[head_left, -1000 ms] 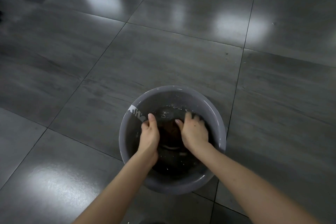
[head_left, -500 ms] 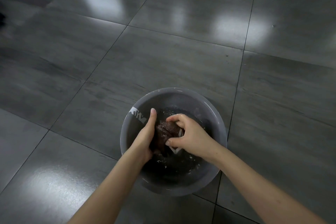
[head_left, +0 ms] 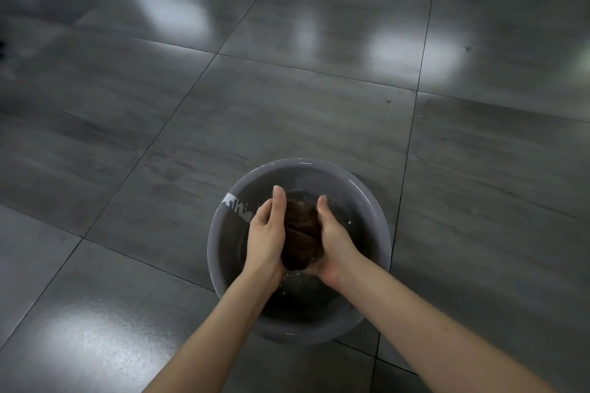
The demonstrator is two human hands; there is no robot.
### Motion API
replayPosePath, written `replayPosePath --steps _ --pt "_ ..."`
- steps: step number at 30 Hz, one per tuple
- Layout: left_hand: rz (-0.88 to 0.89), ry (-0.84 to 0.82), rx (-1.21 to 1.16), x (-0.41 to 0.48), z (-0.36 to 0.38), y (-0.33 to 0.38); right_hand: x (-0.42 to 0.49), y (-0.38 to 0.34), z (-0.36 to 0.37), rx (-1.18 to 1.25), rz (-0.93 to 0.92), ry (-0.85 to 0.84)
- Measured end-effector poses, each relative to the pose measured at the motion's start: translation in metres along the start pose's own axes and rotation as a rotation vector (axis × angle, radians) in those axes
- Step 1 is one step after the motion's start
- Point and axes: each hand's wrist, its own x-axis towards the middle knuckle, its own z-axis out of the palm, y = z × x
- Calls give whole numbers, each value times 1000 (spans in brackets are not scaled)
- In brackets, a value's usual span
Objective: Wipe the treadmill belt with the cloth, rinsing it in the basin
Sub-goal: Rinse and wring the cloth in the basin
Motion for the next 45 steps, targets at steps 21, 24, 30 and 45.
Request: replayPosePath --steps 21,24,30,45 --pt "-107 251 -98 -4 22 6 14 21 5 -860 -992 309" --pt "-94 269 -44 -2 21 1 19 23 2 -879 -952 303" --pt "-21 232 -27 -7 17 -7 13 27 -4 -841 -926 160" --pt "358 80 -54 -23 26 16 16 11 15 -152 -255 30"
